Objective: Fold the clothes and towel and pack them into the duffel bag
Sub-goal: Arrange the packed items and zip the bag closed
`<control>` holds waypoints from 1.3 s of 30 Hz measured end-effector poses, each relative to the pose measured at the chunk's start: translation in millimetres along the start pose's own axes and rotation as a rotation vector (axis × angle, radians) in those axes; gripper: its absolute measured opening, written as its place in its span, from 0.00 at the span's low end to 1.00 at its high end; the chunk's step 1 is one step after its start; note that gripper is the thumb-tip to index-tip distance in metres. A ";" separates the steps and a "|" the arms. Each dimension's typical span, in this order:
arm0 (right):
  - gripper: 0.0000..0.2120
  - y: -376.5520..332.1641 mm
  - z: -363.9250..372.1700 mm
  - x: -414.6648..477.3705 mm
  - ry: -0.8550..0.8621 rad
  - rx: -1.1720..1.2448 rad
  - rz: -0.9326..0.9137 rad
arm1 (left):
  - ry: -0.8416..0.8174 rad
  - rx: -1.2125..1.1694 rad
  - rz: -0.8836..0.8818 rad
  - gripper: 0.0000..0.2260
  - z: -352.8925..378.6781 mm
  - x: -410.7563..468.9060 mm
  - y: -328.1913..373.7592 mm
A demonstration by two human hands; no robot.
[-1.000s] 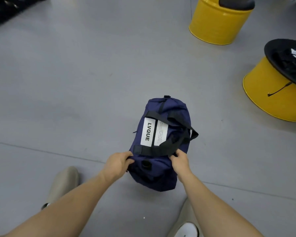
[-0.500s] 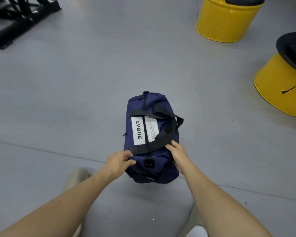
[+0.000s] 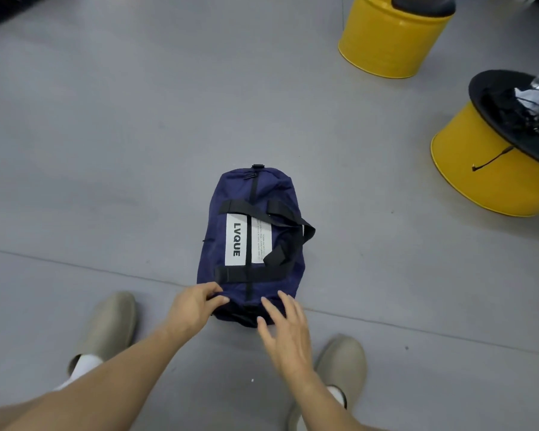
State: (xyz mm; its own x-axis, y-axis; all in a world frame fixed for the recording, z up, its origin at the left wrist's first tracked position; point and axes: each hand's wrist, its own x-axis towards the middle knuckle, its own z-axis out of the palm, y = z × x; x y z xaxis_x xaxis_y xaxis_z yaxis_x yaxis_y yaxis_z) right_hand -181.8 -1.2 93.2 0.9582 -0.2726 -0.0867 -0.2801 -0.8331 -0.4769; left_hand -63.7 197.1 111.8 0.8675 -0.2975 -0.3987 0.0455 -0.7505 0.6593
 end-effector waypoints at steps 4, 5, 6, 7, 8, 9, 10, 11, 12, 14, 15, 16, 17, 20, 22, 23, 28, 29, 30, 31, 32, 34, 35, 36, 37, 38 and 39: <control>0.24 -2.8 9.3 -8.5 -0.019 -0.182 -0.153 | 0.038 -0.035 -0.029 0.06 0.5 -1.9 -4.1; 0.25 -4.4 9.0 -7.5 -0.004 -0.173 -0.140 | 0.057 -0.044 -0.033 0.06 -0.1 -2.6 -4.1; 0.23 -6.7 8.4 -6.5 0.022 -0.148 -0.129 | 0.077 -0.038 -0.031 0.07 -0.2 -3.2 -4.0; 0.20 -10.4 7.7 -6.1 0.057 -0.122 -0.135 | 0.098 -0.024 -0.025 0.09 -0.4 -4.1 -3.7; 0.14 -12.2 10.0 -7.0 0.063 -0.107 -0.163 | 0.115 -0.009 -0.022 0.10 -0.1 -4.0 -4.8; 0.07 -15.5 10.3 -8.1 0.033 -0.112 -0.209 | 0.129 0.012 -0.011 0.12 0.9 -4.0 -5.9; 0.03 -16.4 11.9 -8.6 -0.021 -0.141 -0.246 | 0.142 0.034 0.018 0.12 3.0 -4.5 -6.2; 0.03 -18.1 12.6 -6.5 -0.081 -0.158 -0.251 | 0.147 0.044 0.056 0.11 4.0 -5.1 -5.3; 0.02 -21.4 12.2 -1.5 -0.126 -0.157 -0.210 | 0.147 0.040 0.093 0.11 3.8 -5.6 -4.0; 0.14 -26.0 10.8 12.5 -0.194 -0.152 -0.079 | 0.141 0.041 0.172 0.14 4.5 -2.5 -6.6; 0.18 -26.1 9.5 19.3 -0.228 -0.168 -0.030 | 0.129 0.070 0.212 0.16 5.1 -0.2 -9.9; 0.21 -28.1 6.8 24.9 -0.264 -0.187 0.007 | 0.107 0.128 0.241 0.19 6.0 3.8 -17.0; 0.22 -30.9 3.6 28.9 -0.284 -0.187 0.029 | 0.078 0.194 0.261 0.20 6.2 7.6 -25.2; 0.24 -33.2 2.5 33.7 -0.301 -0.118 0.081 | -0.059 0.280 0.246 0.24 -2.5 13.7 -36.0; 0.24 -31.1 4.0 32.3 -0.293 -0.068 0.112 | -0.163 0.331 0.212 0.24 -8.9 12.9 -35.3; 0.24 -30.4 4.9 31.2 -0.283 -0.052 0.111 | -0.171 0.344 0.211 0.25 -9.5 13.7 -35.9; 0.17 -37.5 26.4 12.3 -0.294 0.014 0.052 | -0.127 0.264 0.199 0.26 -9.5 16.5 -39.6; 0.17 -41.2 33.4 9.2 -0.314 0.020 0.054 | -0.126 0.245 0.192 0.26 -10.2 17.4 -39.7; 0.17 -45.1 41.6 6.7 -0.326 0.028 0.065 | -0.129 0.222 0.188 0.27 -10.9 18.4 -39.8; 0.17 -49.7 48.9 5.0 -0.318 0.044 0.093 | -0.136 0.205 0.189 0.27 -11.8 19.1 -38.8; 0.18 -55.9 54.7 4.3 -0.296 0.067 0.141 | -0.138 0.186 0.189 0.27 -12.8 20.2 -38.0; 0.18 -69.6 63.0 7.2 -0.249 0.118 0.236 | -0.147 0.168 0.180 0.27 -14.1 22.0 -38.5; 0.18 -76.5 67.0 10.1 -0.226 0.146 0.275 | -0.157 0.160 0.175 0.27 -14.3 22.8 -39.6; 0.17 -82.6 70.1 13.4 -0.205 0.177 0.315 | -0.163 0.152 0.172 0.27 -14.2 23.7 -40.2; 0.15 -87.5 71.0 18.1 -0.186 0.201 0.347 | -0.161 0.143 0.172 0.26 -13.5 24.2 -39.8; 0.13 -91.1 70.3 23.2 -0.173 0.213 0.373 | -0.157 0.136 0.169 0.26 -12.9 25.1 -39.0; 0.13 -93.3 69.9 28.4 -0.163 0.211 0.384 | -0.155 0.130 0.169 0.25 -12.6 26.9 -37.8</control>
State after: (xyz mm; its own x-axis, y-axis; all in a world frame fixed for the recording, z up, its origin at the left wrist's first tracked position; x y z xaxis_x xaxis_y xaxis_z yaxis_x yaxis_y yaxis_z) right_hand -124.4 102.4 74.1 0.7885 -0.4490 -0.4203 -0.6150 -0.5658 -0.5492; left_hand -35.9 224.9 84.1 0.7709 -0.5044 -0.3890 -0.1662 -0.7488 0.6416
